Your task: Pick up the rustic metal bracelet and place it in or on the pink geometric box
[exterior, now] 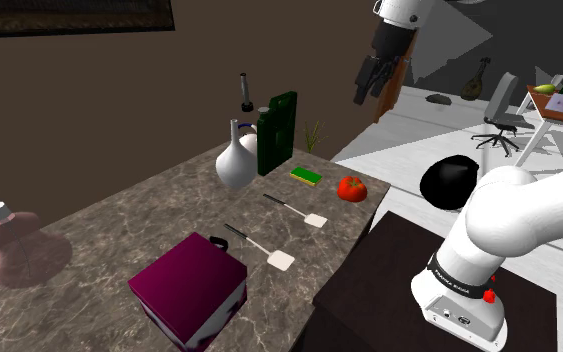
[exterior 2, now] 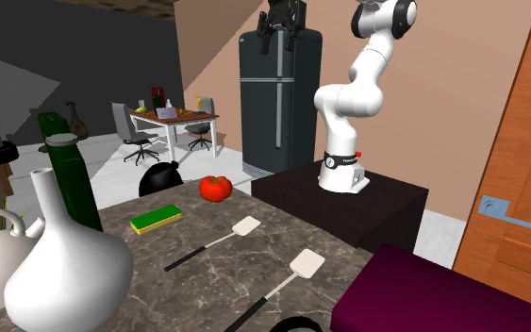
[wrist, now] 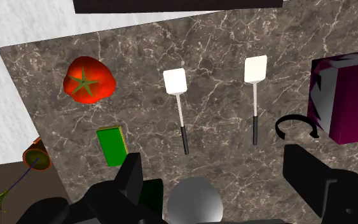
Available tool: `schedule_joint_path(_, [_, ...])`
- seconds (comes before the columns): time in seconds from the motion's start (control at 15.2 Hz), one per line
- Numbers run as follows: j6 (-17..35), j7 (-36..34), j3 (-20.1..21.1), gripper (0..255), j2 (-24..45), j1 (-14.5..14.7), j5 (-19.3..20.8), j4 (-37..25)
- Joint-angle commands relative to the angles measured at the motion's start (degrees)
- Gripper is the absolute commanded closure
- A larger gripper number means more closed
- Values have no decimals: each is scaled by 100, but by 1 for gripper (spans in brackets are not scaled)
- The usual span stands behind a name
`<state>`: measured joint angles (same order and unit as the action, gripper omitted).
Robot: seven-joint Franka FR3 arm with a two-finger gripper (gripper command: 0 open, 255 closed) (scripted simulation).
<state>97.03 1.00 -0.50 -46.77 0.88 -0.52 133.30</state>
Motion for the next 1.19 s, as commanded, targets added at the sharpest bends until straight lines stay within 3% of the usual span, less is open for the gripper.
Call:
schedule_joint_path(0.0, [0, 0, 0, 0, 0, 0, 0, 0])
schedule_joint_path(0.59, [1328, -678, 805, 0, 991, 248, -222, 415])
schedule_joint_path(1.12, [2438, -1366, 1531, 0, 2308, 349, -142, 302])
